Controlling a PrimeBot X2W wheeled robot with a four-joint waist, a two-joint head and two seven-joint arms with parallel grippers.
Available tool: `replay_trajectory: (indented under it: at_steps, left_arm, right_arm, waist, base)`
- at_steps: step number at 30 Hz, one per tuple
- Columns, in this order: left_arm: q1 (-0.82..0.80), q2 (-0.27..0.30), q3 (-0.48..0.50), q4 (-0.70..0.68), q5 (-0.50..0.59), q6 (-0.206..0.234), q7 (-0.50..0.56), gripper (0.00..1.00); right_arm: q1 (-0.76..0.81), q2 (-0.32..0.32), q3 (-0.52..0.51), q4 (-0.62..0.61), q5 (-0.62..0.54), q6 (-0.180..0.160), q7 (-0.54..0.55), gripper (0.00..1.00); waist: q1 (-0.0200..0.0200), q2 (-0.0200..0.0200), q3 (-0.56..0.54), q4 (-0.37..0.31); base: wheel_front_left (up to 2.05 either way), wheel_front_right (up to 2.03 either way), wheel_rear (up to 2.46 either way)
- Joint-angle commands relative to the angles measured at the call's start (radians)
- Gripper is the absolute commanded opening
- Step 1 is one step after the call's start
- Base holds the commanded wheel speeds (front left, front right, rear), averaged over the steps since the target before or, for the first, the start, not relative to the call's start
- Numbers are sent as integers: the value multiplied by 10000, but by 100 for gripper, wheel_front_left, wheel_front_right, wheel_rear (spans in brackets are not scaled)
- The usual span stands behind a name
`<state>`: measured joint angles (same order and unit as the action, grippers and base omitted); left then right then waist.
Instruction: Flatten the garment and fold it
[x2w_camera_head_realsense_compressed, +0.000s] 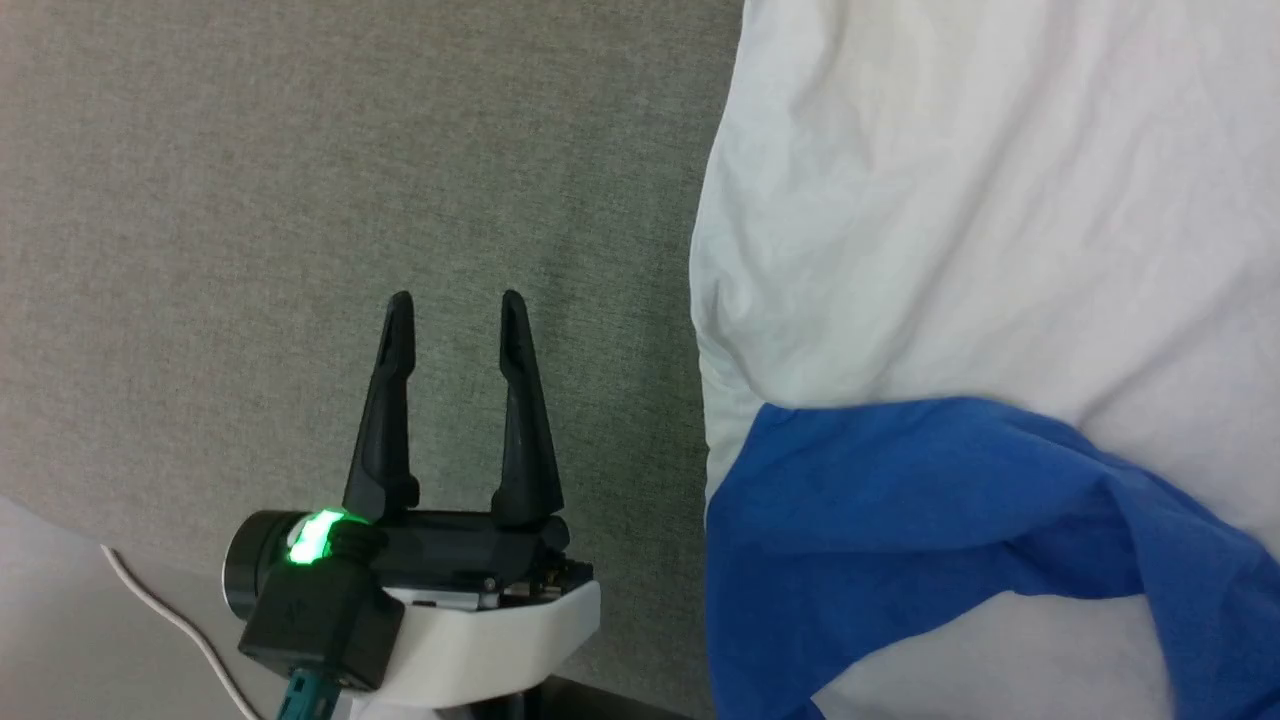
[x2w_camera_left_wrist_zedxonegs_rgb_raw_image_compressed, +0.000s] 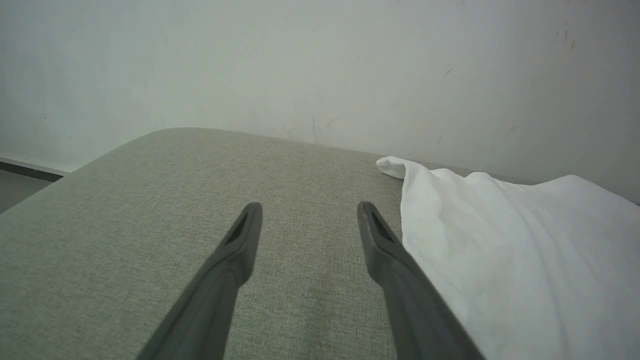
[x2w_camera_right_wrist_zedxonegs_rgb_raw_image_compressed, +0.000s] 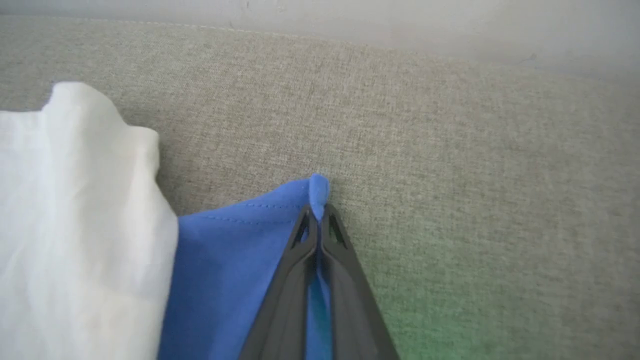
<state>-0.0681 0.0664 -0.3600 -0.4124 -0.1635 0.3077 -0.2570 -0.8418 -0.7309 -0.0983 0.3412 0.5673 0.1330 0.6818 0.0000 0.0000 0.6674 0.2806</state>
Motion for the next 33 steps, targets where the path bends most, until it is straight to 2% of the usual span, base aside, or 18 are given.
replay_trajectory:
  at_steps: [1,7,13,19,26,30,33]
  left_arm:
    - [-158,-47,82,63,106,-87,-47,100]
    - [14,163,474,360,83,-196,-47,100]
    - [449,664,948,544,-219,-314,187,100]
    - [972,1107,1417,457,-590,-362,617,100]
    - [1599,1319,1720,403,-999,-400,734,100]
    - [1967,1469,1927,357,-1204,-422,767,100]
    - [2133,1523,2017,315,-1289,-417,779,100]
  right_arm:
    - [-74,169,-10,141,-54,-23,-207,0]
    - [-174,570,-187,-138,558,-23,-1173,0]
    - [289,407,-1083,-145,914,-23,-1749,0]
    - [1273,109,-2406,318,980,-23,-2069,0]
    - [3171,-148,-4443,741,687,-23,-2357,0]
    - [4361,4,-5722,822,466,-23,-2511,0]
    - [4828,185,-6174,765,388,-23,-2542,0]
  waist:
    - [0,0,-276,-244]
    - [0,0,-1381,-850]
    - [0,0,-2838,-1480]
    - [0,0,-3992,-2079]
    - [0,0,-4917,-2394]
    - [0,0,-5337,-2484]
    - [0,0,-5480,-2532]
  base:
    - [0,0,0]
    - [0,0,0]
    - [0,0,0]
    - [0,0,0]
    - [0,0,0]
    - [0,0,0]
    - [0,0,0]
